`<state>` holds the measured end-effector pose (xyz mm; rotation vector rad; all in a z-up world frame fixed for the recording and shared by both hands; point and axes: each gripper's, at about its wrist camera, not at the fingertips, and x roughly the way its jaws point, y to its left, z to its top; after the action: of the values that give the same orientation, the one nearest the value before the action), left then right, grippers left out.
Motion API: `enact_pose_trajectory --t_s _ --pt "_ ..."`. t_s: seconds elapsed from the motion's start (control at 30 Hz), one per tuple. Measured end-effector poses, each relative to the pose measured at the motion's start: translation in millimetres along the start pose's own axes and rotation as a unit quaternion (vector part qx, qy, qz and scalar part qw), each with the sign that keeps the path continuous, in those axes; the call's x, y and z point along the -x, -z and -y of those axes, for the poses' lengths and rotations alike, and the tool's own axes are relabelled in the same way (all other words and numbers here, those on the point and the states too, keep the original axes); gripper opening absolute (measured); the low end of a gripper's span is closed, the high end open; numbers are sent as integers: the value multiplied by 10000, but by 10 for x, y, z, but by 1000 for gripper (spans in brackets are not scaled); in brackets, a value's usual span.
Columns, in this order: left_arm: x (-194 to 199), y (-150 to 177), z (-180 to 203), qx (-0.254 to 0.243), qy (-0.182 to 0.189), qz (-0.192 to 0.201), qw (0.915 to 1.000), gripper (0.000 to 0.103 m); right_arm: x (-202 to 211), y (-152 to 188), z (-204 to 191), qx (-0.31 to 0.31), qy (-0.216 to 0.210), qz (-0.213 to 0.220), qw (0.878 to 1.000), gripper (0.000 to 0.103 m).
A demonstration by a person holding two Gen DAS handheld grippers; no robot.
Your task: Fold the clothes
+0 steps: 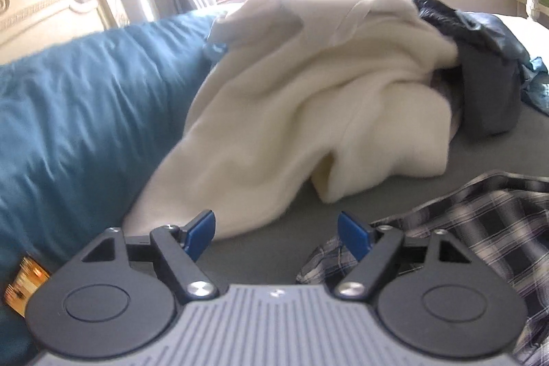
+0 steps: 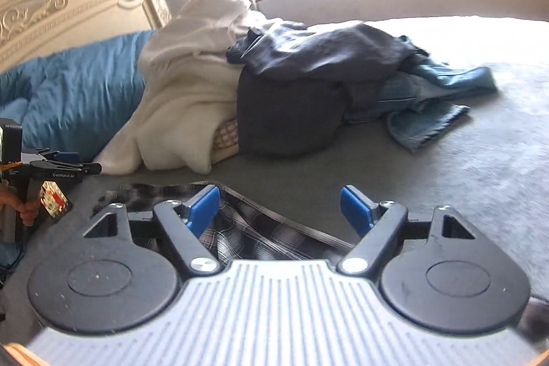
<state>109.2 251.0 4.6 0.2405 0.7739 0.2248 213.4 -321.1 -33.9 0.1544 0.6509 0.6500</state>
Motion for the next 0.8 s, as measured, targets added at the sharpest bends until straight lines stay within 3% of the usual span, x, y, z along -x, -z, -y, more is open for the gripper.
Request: enact_pose_trajectory --t_s 0.17,0.27,0.37,0.47,0.6,0.8 --pt "3 6 259 -198 116 213 9995 84 405 78 173 268 357 162 9989 78" --pt "-102 68 438 -34 341 304 9990 84 562 186 313 543 764 120 9955 77" --pt "-238 102 613 102 774 233 9967 84 596 271 433 759 1159 -48 9903 72" --pt "-342 151 829 -92 1026 248 9944 84 521 298 537 780 1310 -269 9879 58" --pt "-474 208 1049 -324 1126 339 9925 84 229 294 600 817 1239 -578 9872 37" --pt "-637 306 1178 -495 1090 294 9924 84 -399 255 455 1367 693 -1121 9818 35"
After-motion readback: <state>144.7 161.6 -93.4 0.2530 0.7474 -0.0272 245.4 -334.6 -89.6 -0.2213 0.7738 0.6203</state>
